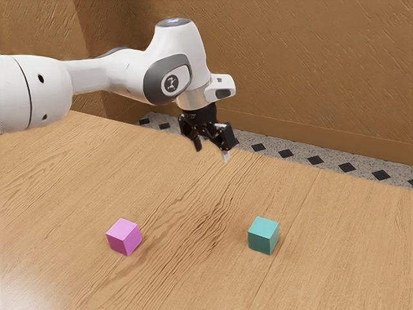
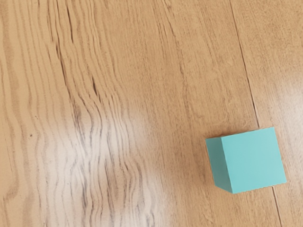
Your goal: Pick up the blue block with one arm, and put the blue block on the pink block with one arm
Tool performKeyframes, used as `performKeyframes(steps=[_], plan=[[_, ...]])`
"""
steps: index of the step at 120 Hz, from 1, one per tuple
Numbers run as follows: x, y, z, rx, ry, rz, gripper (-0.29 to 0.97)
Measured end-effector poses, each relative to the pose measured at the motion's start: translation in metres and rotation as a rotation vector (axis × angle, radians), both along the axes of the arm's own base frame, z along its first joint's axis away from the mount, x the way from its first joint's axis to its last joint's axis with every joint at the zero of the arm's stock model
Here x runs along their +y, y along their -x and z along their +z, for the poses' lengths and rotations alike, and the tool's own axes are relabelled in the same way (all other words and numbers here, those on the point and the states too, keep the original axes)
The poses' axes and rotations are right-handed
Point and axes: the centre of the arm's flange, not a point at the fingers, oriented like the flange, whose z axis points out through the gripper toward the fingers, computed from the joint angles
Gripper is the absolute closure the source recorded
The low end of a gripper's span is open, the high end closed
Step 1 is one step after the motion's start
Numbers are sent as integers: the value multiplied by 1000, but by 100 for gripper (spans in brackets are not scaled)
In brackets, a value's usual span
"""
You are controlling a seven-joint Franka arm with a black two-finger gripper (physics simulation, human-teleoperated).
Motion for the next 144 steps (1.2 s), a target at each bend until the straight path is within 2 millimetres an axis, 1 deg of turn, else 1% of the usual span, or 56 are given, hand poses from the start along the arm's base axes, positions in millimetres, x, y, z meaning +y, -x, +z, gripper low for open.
performKeyframes(steps=[10,24,48,62,72,89,100,116,136,144], plan=[[-22,-3,-10,6,5,-14,2],[-45,-3,-26,24,5,-27,2],[-70,-6,-62,48,-6,-32,2],[-88,-3,-83,65,0,-33,2],[-100,0,-93,71,11,-33,2],[-112,1,-114,73,22,-24,2],[-116,-1,-133,83,23,-14,2],[-124,0,-149,89,21,-12,2],[-125,-1,-172,104,9,-2,2],[-126,-1,-177,107,7,0,2]])
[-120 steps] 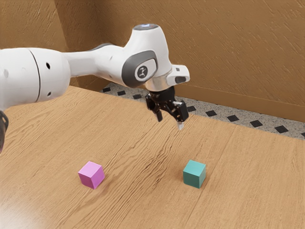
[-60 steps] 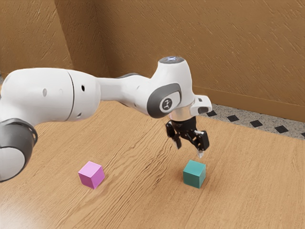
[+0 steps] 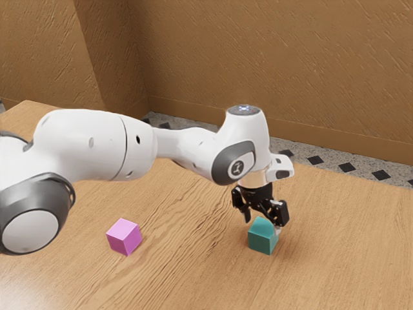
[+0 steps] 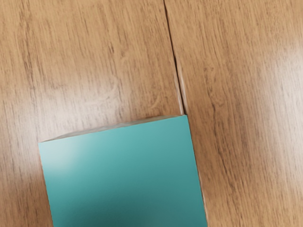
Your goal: Pick up the blue block with one arm, and put the blue block on the pink block with one arm
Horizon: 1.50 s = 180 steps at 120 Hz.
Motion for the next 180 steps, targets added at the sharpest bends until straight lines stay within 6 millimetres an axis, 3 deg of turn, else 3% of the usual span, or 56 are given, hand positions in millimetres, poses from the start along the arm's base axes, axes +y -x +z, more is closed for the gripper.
performKeyframes(steps=[74,105,140,157,180], plan=[[0,-6,-37,32,-16,21,2],[2,-7,-42,38,-15,31,13],[2,-8,-40,35,-16,40,32],[3,-9,-37,31,-19,48,35],[1,-4,-9,5,-5,50,33]])
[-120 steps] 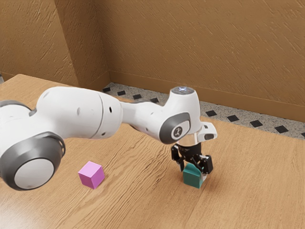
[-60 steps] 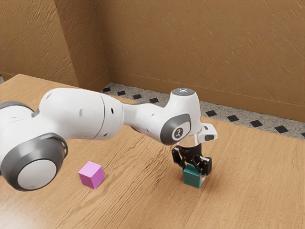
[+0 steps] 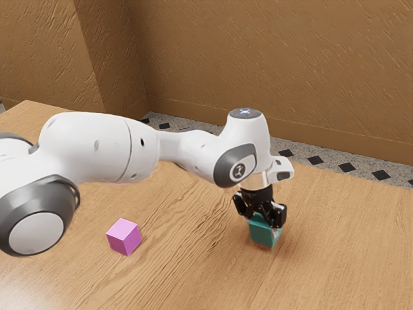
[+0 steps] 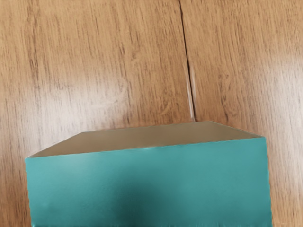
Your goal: Pick up the blue block with one arm, and put the blue block on the pink block with one arm
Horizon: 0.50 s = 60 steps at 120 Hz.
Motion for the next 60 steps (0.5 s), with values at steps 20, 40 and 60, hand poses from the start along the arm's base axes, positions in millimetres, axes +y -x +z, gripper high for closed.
performKeyframes(steps=[20,40,60], plan=[[16,25,42,-7,23,11,33],[59,55,63,5,11,46,33],[102,73,77,-6,-22,69,32]])
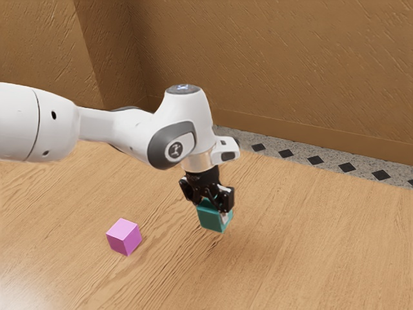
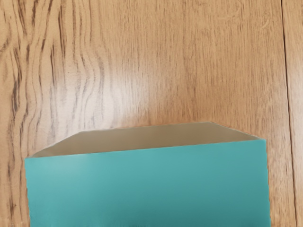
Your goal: Pick up the blue block with one arm, and put the blue block on the pink block with one arm
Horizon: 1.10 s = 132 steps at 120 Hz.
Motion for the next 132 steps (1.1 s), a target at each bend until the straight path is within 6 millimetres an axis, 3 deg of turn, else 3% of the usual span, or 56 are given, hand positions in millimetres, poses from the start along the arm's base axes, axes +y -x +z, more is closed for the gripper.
performKeyframes(steps=[14,59,103,132], plan=[[36,0,1,-5,-37,31,31],[105,19,5,-21,-84,79,32],[164,51,11,-31,-110,116,32],[193,66,8,-29,-141,115,32]])
